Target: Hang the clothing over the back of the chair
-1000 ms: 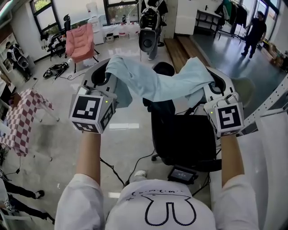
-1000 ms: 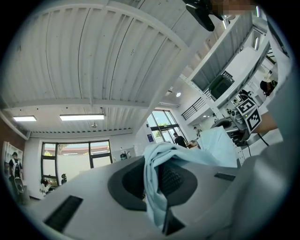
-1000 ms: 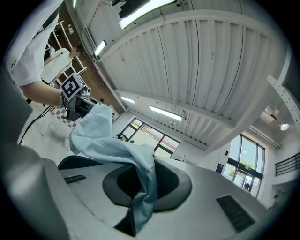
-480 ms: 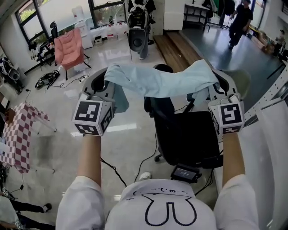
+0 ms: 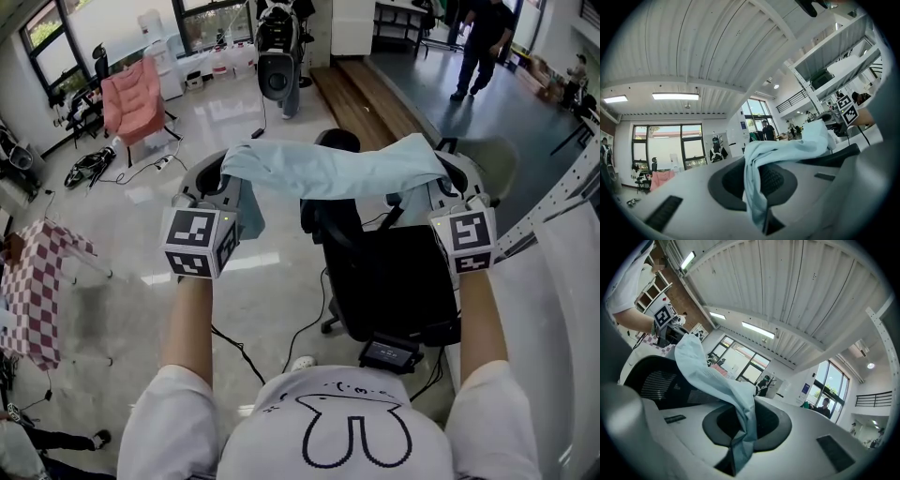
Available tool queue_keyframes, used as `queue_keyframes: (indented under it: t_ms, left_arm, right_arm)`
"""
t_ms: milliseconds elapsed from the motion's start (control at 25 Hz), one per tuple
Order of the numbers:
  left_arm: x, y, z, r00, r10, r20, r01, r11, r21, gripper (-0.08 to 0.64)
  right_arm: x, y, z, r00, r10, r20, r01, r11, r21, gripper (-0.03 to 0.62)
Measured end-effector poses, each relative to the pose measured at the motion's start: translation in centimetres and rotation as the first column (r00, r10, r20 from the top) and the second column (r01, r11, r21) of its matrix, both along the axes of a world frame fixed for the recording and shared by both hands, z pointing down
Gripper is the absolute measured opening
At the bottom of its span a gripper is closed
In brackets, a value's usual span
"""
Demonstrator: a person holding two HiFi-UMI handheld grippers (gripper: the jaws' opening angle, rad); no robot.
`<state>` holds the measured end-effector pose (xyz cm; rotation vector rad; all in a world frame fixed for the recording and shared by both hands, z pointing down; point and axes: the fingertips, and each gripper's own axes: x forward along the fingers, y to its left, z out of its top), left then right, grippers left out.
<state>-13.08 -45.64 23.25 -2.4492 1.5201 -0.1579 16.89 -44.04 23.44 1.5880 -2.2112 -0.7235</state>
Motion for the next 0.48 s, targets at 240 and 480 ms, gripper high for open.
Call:
queue_keyframes:
  t_ms: [240,480]
  left_arm:
    - [-0.2,-0.9,3.0,1.000,0.023,-0.009,-0.024,0.997,-0.067,0.049]
    - [0.0,-1.3,6.4,0.997,0.057,-0.054,-0.065,0.985,-0.161,0.049]
  right_arm:
    - [-0.1,-0.7,3.4,1.000,0.007,0.012,-0.006,0.997,-0.073,0.046]
    - [-0.4,-1.0,7.2,1.000,0.010,0.017,-0.007,0.987,-0.162,0.046]
